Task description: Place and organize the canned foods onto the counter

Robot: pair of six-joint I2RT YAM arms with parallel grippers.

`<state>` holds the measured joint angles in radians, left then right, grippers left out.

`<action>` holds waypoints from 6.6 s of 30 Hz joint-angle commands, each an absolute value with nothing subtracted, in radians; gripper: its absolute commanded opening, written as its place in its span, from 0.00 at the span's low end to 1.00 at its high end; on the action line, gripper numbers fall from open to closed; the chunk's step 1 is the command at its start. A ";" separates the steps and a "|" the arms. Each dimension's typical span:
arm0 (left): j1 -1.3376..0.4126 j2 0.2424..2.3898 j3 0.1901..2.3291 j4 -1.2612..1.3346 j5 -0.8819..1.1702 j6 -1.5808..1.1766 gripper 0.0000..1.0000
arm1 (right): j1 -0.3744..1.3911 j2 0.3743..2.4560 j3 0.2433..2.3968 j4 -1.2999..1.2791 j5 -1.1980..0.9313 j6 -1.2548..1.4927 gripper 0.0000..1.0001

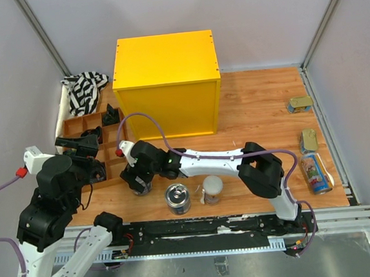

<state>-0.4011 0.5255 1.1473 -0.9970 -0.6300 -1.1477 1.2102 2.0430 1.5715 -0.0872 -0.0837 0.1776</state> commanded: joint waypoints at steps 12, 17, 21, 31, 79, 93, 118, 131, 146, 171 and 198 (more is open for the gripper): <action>-0.407 0.453 1.097 -0.970 -0.645 -1.171 0.99 | 1.201 1.824 1.647 -0.185 -0.056 0.119 0.01; -0.407 0.427 1.075 -0.966 -0.646 -1.177 0.99 | 1.201 1.763 1.711 -0.246 -0.021 0.087 0.01; -0.407 0.418 1.059 -0.953 -0.639 -1.178 0.99 | 1.201 1.735 1.806 -0.318 0.013 0.051 0.01; -0.407 0.419 1.033 -0.914 -0.621 -1.150 0.99 | 1.187 1.756 2.168 -0.462 0.117 -0.063 0.01; -0.407 0.615 0.928 -0.495 -0.402 -0.759 0.99 | 0.824 2.092 2.634 -0.266 0.039 -0.042 0.36; -0.407 0.630 0.926 -0.451 -0.357 -0.739 0.99 | 0.823 2.110 2.627 -0.215 0.037 -0.041 0.83; -0.408 0.629 0.942 -0.435 -0.350 -0.724 0.99 | 0.821 2.017 2.473 -0.173 0.054 -0.042 0.94; -0.407 0.723 0.960 -0.393 -0.293 -0.618 0.92 | 0.764 1.974 2.376 -0.202 0.000 0.000 0.39; -0.407 0.757 0.918 -0.406 -0.214 -0.603 0.88 | 0.730 2.132 2.458 -0.199 -0.117 0.057 0.30; -0.407 0.713 0.861 -0.528 -0.168 -0.657 0.87 | 0.811 2.081 2.408 -0.256 -0.179 0.052 0.39; -0.485 0.784 0.766 -0.472 -0.100 -0.699 0.89 | 0.670 2.344 2.652 -0.095 -0.200 0.139 0.48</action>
